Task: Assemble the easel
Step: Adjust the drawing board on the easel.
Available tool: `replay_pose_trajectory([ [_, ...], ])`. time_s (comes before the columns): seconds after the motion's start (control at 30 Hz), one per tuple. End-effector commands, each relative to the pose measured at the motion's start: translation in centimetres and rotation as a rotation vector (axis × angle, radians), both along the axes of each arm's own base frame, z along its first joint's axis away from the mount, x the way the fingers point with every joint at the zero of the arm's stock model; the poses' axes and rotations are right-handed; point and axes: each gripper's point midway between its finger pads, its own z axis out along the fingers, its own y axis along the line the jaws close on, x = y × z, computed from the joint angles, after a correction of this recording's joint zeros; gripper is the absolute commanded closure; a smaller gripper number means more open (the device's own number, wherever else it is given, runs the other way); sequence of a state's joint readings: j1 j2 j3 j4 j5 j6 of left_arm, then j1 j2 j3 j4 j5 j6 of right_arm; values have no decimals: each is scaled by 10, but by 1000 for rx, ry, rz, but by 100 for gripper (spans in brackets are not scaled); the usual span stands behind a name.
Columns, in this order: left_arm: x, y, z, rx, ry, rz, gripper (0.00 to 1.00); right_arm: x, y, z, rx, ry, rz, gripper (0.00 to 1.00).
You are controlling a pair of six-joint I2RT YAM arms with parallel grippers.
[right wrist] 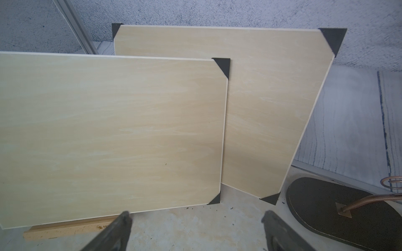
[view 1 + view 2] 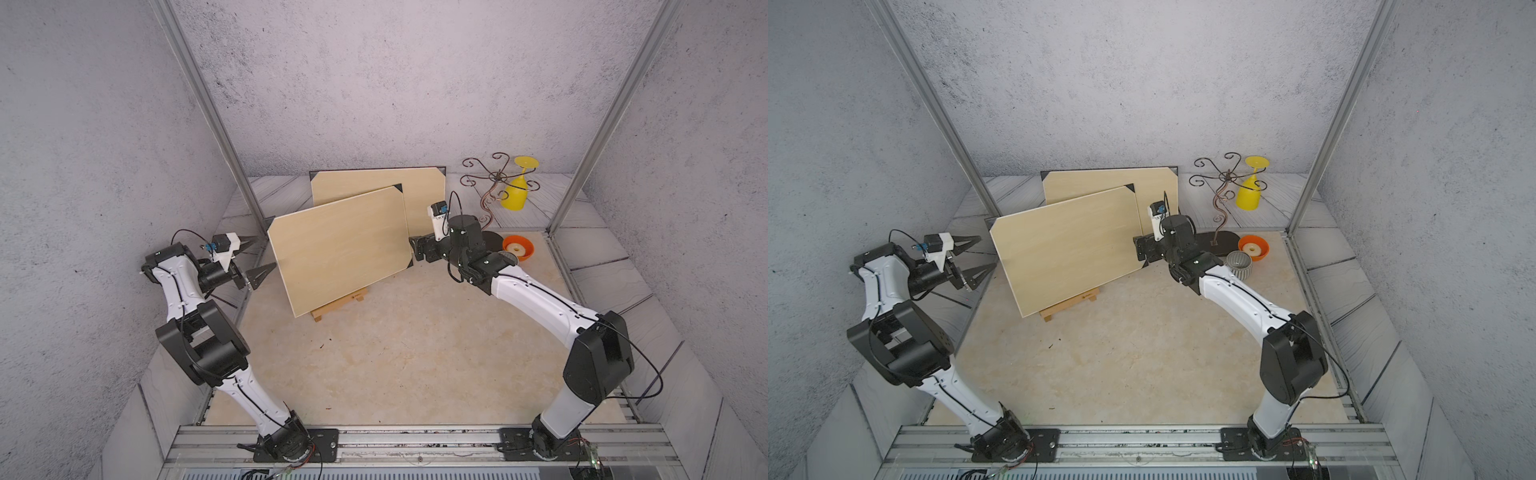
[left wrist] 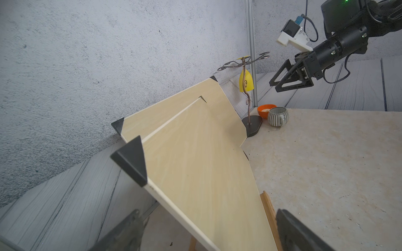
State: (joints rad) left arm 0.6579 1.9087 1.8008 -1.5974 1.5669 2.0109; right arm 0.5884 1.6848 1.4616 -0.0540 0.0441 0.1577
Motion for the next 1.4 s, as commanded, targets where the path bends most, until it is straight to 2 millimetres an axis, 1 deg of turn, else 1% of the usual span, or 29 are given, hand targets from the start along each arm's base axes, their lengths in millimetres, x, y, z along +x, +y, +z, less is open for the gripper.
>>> replay_pose_trajectory([
  [0.0,-8,3,31,-222,43,67,3,-10,-9,27,43,-42,-9,6],
  [0.1,-9,0,26,-229,54,62,3,-11,-6,28,51,-41,3,6],
  [0.2,-11,0,28,-228,53,65,3,-13,-6,32,56,-47,6,6],
  [0.43,-16,-8,42,-225,48,51,3,-13,-10,34,71,-51,-14,5],
  [0.57,-18,-12,51,-258,88,40,3,-12,-10,35,100,-28,-26,4],
  [0.67,-18,-13,56,-305,149,34,3,-8,-9,29,144,27,-24,1],
  [0.8,-26,-20,61,-337,191,28,3,1,-11,17,164,106,-42,0],
  [1.0,-31,-33,72,-403,285,-4,3,18,-25,3,243,202,-88,1],
  [1.17,-37,-47,77,-450,364,-35,3,30,-25,-15,261,267,-87,1],
  [1.23,-38,-49,79,-479,408,-40,3,33,-25,-21,269,283,-84,1],
  [1.37,-43,-52,90,-538,493,-46,3,34,-21,-25,254,288,-59,1],
])
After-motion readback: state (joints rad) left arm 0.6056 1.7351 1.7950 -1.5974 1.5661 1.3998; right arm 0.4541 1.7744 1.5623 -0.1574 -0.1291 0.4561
